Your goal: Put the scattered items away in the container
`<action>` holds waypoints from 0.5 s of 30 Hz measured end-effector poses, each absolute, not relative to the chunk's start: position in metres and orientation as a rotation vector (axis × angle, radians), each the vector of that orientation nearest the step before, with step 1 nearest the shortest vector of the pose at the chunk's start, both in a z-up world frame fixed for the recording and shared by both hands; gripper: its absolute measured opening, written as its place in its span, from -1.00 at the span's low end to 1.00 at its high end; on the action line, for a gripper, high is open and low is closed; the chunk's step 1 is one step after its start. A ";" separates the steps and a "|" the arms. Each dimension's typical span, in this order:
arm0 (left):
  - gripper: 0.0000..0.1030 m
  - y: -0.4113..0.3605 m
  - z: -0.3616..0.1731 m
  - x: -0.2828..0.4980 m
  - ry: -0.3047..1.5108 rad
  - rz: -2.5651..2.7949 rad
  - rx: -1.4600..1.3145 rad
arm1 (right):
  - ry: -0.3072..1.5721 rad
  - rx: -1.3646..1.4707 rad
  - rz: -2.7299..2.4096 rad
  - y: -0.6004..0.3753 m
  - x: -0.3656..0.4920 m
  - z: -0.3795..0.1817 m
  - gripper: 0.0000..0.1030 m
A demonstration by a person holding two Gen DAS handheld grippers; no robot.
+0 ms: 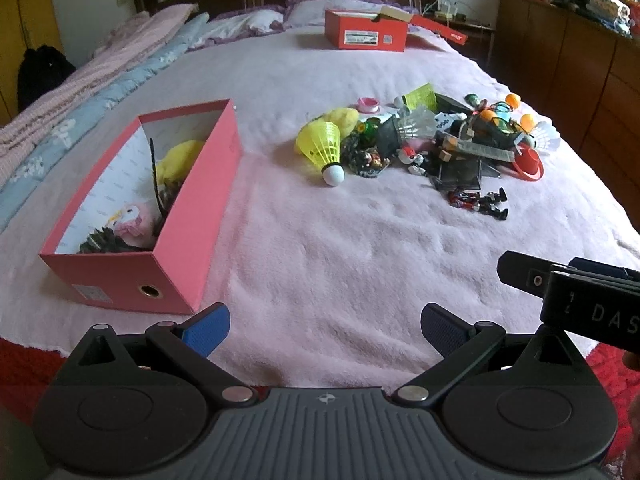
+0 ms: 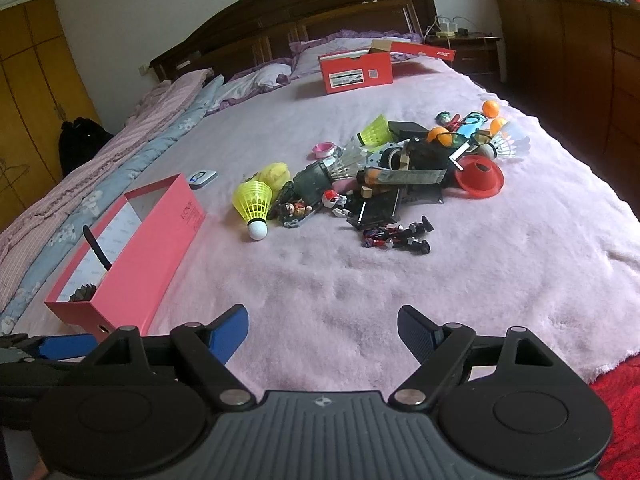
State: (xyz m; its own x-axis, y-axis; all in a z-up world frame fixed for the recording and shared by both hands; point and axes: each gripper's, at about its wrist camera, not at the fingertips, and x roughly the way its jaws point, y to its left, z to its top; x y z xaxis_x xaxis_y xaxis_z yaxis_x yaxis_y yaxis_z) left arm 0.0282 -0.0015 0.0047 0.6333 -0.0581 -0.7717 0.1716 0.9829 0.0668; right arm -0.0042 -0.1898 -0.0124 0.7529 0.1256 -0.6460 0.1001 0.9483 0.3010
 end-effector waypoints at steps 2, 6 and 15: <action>0.99 -0.002 0.005 0.028 0.874 -0.130 0.142 | 0.723 0.332 0.012 -0.190 -0.004 -0.013 0.63; 0.99 -0.003 0.004 0.029 0.878 -0.138 0.144 | 0.727 0.336 0.011 -0.191 -0.003 -0.015 0.63; 0.99 -0.008 0.002 0.030 0.882 -0.146 0.154 | 0.733 0.341 0.013 -0.192 -0.001 -0.018 0.63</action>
State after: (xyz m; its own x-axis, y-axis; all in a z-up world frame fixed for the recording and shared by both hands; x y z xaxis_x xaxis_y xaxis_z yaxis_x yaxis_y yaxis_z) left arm 0.0304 -0.0079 0.0025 0.6272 -0.0633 -0.7763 0.1897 0.9791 0.0734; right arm -0.0005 -0.1923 -0.0182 0.7456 0.1297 -0.6537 0.1067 0.9450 0.3092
